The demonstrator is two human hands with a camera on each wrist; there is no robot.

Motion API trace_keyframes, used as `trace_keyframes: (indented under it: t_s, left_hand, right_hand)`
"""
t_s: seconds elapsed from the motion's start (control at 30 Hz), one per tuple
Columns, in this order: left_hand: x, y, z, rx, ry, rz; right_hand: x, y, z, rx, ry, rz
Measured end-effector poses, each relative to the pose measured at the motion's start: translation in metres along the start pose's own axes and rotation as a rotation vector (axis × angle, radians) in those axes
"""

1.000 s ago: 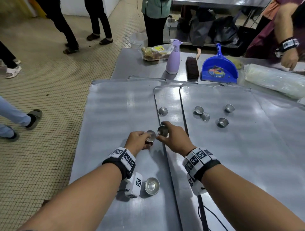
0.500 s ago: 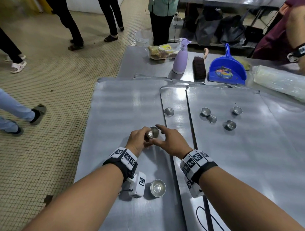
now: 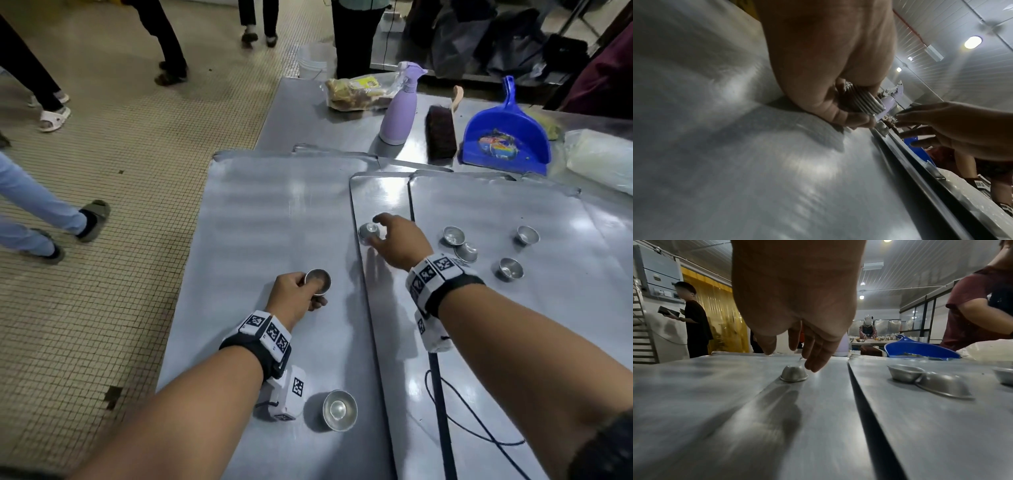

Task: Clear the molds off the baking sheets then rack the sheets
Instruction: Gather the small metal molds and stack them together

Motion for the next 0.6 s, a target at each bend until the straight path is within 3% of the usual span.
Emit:
trace_keyframes:
  t_s: [0.27,0.6]
  left_hand:
    - [0.001,-0.002,-0.001,0.007,-0.018,0.017]
    - [0.003,-0.001,-0.003,-0.012,-0.030,0.021]
  right_hand:
    - [-0.037,-0.028,-0.002,0.122,-0.053,0.207]
    - [-0.015,-0.030,-0.008,-0.017,-0.045,0.030]
Point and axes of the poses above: each hand's wrist, its own x-axis away from the middle knuckle, its own y-axis out of the back of the hand, z = x × y, the point moved 10 cm from there along -x, towards the middle knuckle, and after that the axes turned 14 degrees about z, right-handed, at the moved point
